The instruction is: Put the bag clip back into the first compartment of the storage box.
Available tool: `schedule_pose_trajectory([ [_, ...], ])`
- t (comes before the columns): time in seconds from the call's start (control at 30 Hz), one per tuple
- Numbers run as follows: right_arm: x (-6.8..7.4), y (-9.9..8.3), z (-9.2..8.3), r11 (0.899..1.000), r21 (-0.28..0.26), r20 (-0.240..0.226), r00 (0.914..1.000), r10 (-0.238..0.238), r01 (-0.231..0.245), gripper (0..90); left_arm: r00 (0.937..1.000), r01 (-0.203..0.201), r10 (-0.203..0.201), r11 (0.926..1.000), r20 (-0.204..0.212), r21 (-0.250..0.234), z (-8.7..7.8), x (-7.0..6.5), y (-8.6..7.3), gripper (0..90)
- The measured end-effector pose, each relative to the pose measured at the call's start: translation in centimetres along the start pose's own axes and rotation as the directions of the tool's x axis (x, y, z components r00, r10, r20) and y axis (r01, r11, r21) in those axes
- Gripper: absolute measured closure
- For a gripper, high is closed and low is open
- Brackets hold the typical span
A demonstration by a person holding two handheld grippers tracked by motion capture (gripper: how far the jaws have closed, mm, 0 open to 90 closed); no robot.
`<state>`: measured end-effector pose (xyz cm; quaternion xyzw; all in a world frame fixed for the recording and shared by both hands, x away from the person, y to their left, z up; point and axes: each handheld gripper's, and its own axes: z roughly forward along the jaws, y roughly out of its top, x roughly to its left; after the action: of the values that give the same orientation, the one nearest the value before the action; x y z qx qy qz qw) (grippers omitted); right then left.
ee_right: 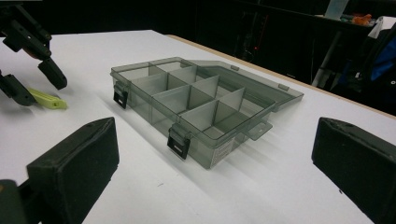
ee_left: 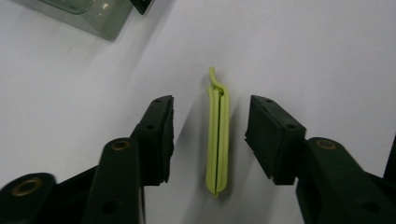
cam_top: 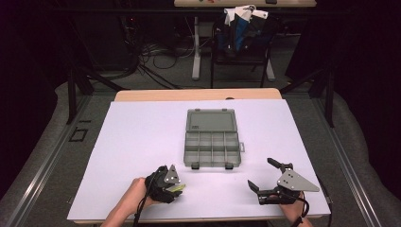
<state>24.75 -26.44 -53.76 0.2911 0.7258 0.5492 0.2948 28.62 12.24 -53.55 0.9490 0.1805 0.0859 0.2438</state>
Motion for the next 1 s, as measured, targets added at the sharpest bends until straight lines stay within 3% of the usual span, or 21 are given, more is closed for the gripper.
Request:
schedule_pose_trajectory([
  [0.47, 0.00, -0.04, 0.19, 1.000, 0.016, -0.003, 0.9999, -0.012, 0.012, 0.3, 0.9981, 0.006, -0.006, 1.0000, 0.061, 0.001, 0.26, 0.36, -0.31, 78.6],
  [0.67, 0.06, -0.04, 0.27, 1.000, 0.021, -0.010, 0.9997, -0.021, 0.021, 0.3, 0.9956, 0.035, -0.032, 0.9990, 0.088, -0.029, 0.33, 0.55, -0.69, 79.8],
  [0.87, 0.05, -0.09, 0.28, 1.000, 0.028, -0.002, 0.9999, -0.015, 0.015, 0.3, 0.9957, 0.020, -0.018, 0.9995, 0.091, -0.023, 0.27, 0.60, -0.67, 79.8],
  [1.0, 0.10, -0.05, 0.29, 1.000, 0.022, -0.003, 0.9997, -0.022, 0.022, 0.3, 0.9955, 0.031, -0.028, 0.9990, 0.091, -0.032, 0.22, 0.57, -0.73, 79.9],
])
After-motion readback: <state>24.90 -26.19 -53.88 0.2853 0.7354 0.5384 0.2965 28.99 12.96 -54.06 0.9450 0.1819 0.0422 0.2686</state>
